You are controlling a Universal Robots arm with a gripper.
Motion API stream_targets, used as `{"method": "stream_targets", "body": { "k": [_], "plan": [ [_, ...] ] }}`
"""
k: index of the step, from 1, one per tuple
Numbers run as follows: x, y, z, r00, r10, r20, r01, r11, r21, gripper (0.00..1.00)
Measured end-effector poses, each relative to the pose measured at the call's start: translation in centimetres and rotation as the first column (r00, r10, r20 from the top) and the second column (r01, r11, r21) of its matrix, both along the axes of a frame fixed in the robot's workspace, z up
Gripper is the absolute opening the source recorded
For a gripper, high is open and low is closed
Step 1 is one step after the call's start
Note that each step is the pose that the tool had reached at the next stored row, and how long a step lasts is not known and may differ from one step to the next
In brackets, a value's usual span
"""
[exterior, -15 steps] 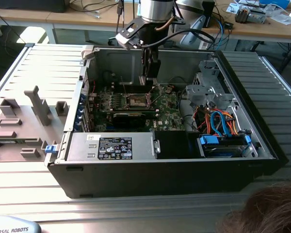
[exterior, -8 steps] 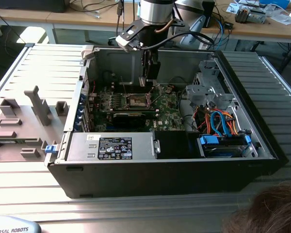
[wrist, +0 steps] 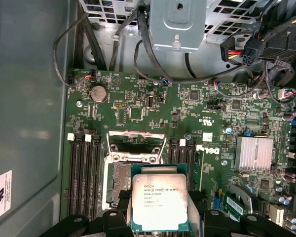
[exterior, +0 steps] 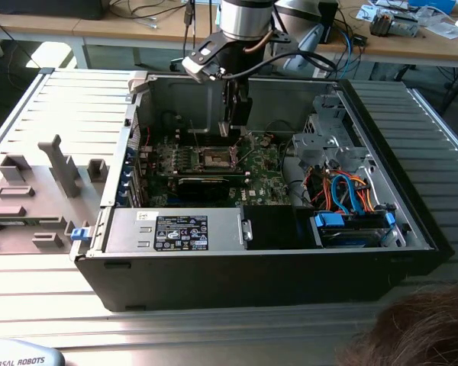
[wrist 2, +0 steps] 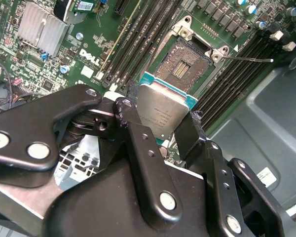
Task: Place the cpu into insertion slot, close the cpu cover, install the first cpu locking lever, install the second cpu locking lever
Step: 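Place the cpu into insertion slot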
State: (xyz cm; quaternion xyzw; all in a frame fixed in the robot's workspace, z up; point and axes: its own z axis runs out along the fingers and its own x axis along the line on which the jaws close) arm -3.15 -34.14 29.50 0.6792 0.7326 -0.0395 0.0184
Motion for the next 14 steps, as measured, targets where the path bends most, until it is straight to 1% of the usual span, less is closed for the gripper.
{"method": "stream_targets", "body": {
  "k": [6, 14],
  "plan": [
    [0.00, 0.00, -0.19, 1.0000, 0.000, 0.0000, 0.000, 1.0000, 0.0000, 0.54],
    [-0.22, 0.01, -0.38, 1.0000, -0.001, -0.0001, 0.001, 1.0000, 0.0006, 0.54]
  ]
}}
